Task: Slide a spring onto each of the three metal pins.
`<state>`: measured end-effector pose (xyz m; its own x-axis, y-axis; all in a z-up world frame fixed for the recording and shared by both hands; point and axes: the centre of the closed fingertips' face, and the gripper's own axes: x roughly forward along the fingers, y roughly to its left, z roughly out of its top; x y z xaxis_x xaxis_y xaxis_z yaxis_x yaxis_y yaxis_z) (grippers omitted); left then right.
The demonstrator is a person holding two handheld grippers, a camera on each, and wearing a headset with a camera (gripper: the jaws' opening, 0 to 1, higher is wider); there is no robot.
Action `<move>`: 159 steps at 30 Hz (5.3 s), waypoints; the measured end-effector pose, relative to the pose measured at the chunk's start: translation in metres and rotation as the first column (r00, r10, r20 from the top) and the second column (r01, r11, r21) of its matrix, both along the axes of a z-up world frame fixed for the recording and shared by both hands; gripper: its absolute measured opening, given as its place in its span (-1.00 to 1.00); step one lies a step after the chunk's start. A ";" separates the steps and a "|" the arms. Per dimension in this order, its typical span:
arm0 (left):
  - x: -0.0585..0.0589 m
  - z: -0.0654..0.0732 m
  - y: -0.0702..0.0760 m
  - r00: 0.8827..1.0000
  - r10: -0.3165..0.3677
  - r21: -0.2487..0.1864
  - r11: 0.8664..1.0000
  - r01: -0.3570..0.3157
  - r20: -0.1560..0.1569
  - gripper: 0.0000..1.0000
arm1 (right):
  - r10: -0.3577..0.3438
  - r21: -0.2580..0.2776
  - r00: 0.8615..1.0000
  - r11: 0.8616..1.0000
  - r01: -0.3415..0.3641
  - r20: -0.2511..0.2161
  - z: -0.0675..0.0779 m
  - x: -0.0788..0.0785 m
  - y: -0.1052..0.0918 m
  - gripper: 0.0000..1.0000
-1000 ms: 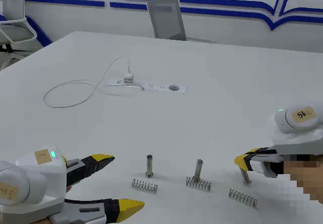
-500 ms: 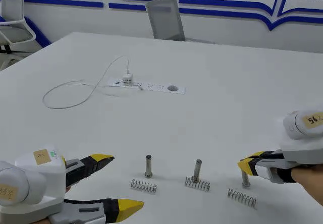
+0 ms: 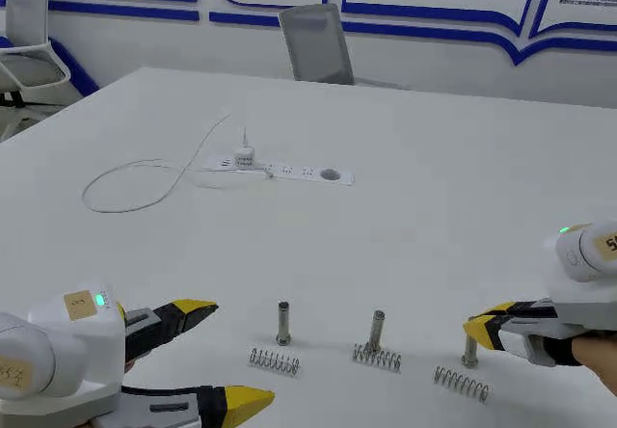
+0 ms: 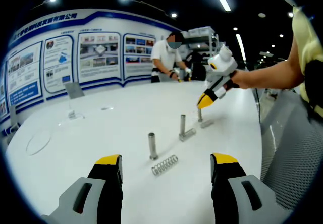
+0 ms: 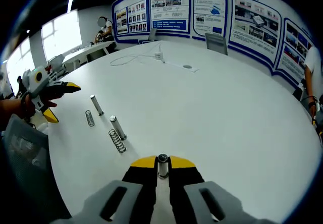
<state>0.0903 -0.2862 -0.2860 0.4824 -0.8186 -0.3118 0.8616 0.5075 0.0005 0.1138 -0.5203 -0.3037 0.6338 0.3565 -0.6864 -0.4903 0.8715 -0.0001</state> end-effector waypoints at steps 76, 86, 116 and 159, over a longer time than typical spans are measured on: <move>-0.001 0.004 -0.001 1.000 -0.005 0.005 1.000 0.005 0.010 0.46 | 0.273 -0.107 0.959 0.954 -0.280 -0.071 -0.016 -0.037 0.027 -0.71; -0.003 0.004 0.001 1.000 -0.003 0.007 1.000 0.003 0.010 0.46 | 0.344 -0.169 0.927 0.915 -0.366 -0.150 -0.029 -0.035 0.033 -0.71; -0.004 0.001 0.002 1.000 0.002 0.001 1.000 -0.002 0.002 0.45 | 0.375 -0.215 0.883 0.873 -0.439 -0.283 -0.051 -0.031 0.030 -0.76; -0.041 0.037 -0.061 0.984 -0.179 -0.087 0.980 0.179 0.008 0.29 | 0.353 0.150 0.924 0.915 -0.374 0.150 0.068 -0.042 0.092 -0.77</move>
<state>0.0496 -0.3469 -0.2489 0.3252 -0.9157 -0.2361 0.9386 0.3429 -0.0369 0.0713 -0.4281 -0.2361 0.5102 0.6837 -0.5218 -0.7787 0.6247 0.0572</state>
